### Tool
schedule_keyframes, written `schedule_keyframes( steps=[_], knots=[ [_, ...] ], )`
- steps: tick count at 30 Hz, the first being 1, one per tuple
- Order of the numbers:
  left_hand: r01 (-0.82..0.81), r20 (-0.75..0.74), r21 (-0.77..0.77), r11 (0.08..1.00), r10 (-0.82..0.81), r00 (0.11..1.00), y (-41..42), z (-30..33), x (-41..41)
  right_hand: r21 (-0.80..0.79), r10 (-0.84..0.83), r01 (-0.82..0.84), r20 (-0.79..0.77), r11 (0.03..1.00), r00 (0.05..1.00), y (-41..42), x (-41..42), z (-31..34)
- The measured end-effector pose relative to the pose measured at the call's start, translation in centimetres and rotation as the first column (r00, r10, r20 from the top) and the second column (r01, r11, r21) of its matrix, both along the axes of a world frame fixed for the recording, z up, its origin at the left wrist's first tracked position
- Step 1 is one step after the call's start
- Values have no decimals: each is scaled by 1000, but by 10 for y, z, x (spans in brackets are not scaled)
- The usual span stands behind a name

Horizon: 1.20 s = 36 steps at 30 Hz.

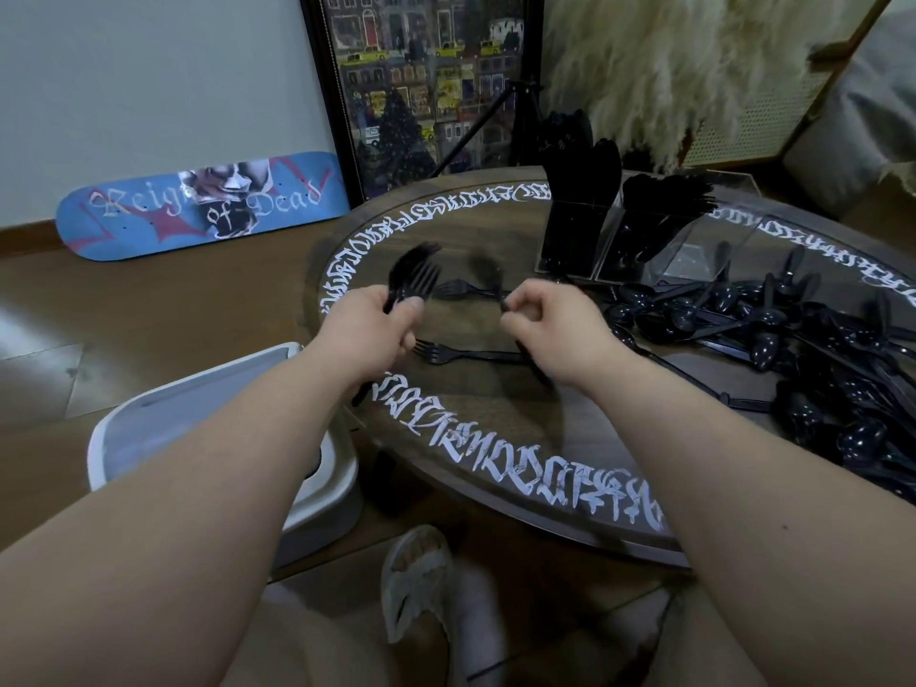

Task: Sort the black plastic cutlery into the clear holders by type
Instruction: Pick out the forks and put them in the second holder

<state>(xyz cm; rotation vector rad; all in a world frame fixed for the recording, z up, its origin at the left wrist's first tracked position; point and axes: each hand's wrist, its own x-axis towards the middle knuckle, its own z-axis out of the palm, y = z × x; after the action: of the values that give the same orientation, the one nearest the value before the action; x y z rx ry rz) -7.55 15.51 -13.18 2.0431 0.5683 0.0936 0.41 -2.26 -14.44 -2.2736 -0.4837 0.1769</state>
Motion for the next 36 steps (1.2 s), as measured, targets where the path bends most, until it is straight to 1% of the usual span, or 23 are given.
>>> schedule_keyframes(
  steps=[2, 4, 6, 10, 12, 14, 16, 17, 18, 19, 20, 21, 22, 25, 28, 30, 33, 34, 36],
  knots=[
    [-40, 13, -38, 999, 40, 999, 5, -1, -1, -269, 139, -123, 38, 955, 990, 0, -4, -4],
    [-72, 27, -31, 997, 73, 997, 6, -1, -1, -437, 220, -170, 66, 883, 973, 4, -8, -10],
    [-74, 33, -38, 997, 76, 997, 7, -1, 1, -531, 241, -153, 99, 834, 966, 10, -11, -13],
    [-34, -18, -52, 998, 33, 999, 8, -2, 3, -583, 203, -104, 108, 806, 973, 15, -12, -12],
    [-2, -29, -30, 1000, 1, 1000, 6, -3, 3, -568, 175, -83, 108, 819, 979, 13, -12, -11],
    [10, -16, -77, 997, -11, 1000, 4, -4, 3, -536, 122, -48, 103, 843, 987, 9, -10, -12],
    [2, -13, -150, 989, -4, 1000, 0, -4, 3, -421, 16, 18, 77, 907, 997, 3, -6, -9],
    [-7, -14, -175, 985, 5, 1000, -1, -4, 4, -292, -51, 56, 27, 955, 998, 0, -4, -6],
    [-17, -14, -197, 980, 14, 1000, -4, -3, 5, -110, -101, 93, -75, 990, 992, -3, -3, -2],
    [-23, -15, -217, 976, 20, 1000, -8, -2, 7, 87, -107, 126, -204, 988, 973, -5, -5, 3],
    [-20, -17, -234, 972, 16, 1000, -13, -1, 9, 234, -66, 147, -323, 961, 944, -7, -6, 7],
    [-8, -18, -250, 968, 3, 1000, -19, 0, 11, 311, -8, 147, -408, 939, 913, -8, -8, 10],
    [6, -14, -266, 964, -10, 1000, -26, 2, 13, 343, 45, 131, -461, 930, 886, -8, -10, 11],
    [48, 11, -307, 951, -47, 999, -50, 6, 19, 349, 106, 97, -520, 932, 848, -9, -15, 12],
    [93, 34, -347, 933, -86, 996, -68, 9, 24, 354, 101, 119, -544, 928, 833, -15, -16, 12],
    [122, 37, -340, 932, -116, 993, -76, 10, 26, 335, 83, 121, -534, 934, 841, -21, -15, 12],
    [175, 48, -319, 932, -168, 985, -89, 12, 29, 289, 62, 95, -490, 953, 869, -35, -12, 14],
    [184, 45, -288, 940, -179, 983, -93, 13, 30, 251, 52, 72, -456, 965, 888, -40, -11, 14],
    [205, 29, -183, 961, -204, 979, -99, 12, 34, 97, 30, 3, -336, 995, 941, -49, -11, 17]
  ],
)
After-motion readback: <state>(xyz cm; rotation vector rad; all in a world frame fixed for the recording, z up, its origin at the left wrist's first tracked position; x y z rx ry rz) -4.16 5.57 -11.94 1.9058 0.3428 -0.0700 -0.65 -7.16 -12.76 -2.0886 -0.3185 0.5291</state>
